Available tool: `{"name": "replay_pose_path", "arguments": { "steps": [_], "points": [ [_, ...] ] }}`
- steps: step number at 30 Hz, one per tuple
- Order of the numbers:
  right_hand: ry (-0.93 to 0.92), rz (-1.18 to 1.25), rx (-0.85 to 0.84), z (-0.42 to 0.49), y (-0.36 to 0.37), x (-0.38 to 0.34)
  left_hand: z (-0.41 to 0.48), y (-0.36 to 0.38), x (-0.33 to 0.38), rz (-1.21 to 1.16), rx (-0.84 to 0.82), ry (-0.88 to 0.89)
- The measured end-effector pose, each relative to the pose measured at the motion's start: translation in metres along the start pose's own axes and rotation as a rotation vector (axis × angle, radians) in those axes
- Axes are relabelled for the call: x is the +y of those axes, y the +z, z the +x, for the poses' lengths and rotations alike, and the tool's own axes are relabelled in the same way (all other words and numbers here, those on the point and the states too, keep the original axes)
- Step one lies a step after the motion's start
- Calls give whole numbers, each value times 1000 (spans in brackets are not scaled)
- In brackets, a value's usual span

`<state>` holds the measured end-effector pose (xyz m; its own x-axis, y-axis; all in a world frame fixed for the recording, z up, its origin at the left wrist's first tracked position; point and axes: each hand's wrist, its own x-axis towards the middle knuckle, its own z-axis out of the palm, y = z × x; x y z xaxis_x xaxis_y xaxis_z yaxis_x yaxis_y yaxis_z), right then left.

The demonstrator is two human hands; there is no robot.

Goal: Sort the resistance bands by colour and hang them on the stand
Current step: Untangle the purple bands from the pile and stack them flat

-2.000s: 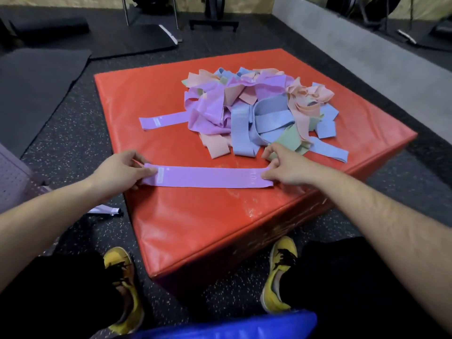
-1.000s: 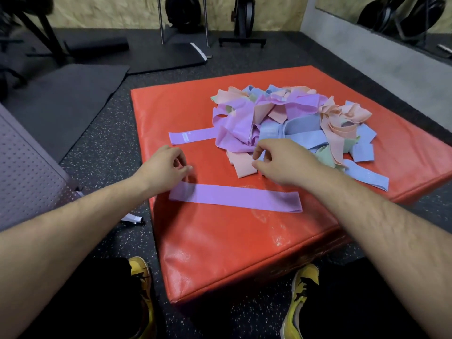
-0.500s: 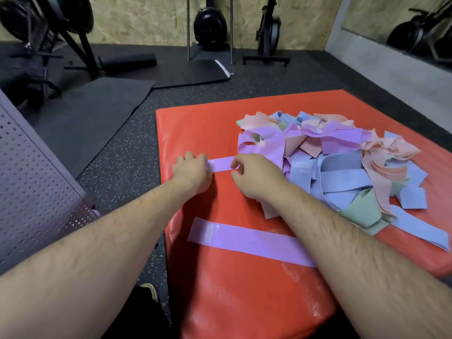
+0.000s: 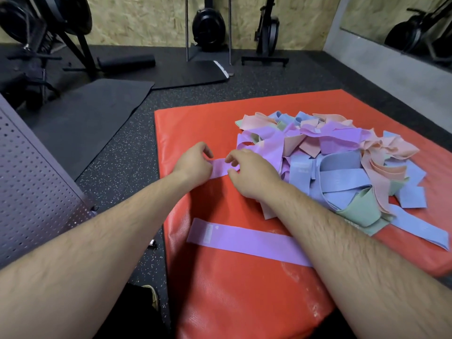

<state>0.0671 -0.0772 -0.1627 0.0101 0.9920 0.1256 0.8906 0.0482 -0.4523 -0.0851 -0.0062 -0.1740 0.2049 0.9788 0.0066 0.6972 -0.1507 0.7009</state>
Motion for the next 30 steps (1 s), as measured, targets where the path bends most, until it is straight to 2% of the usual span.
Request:
{"name": "replay_pose_path", "arguments": {
  "steps": [5,7,13,18,26,30],
  "points": [
    [-170,180,19,2,-8,-10,-26,-19,26,-95,14,330],
    [-167,238,-3,5,-11,-12,-35,-25,30,-110,36,383],
    [-178,221,35,12,-12,-15,-46,-47,29,-66,105,392],
    [-89,169,84,13,-17,-10,-50,-63,30,-82,141,404],
    [101,85,144,13,-32,6,-52,-96,32,-197,344,412],
    [122,58,255,17,-39,18,-51,-115,27,-306,449,404]
  ]
}}
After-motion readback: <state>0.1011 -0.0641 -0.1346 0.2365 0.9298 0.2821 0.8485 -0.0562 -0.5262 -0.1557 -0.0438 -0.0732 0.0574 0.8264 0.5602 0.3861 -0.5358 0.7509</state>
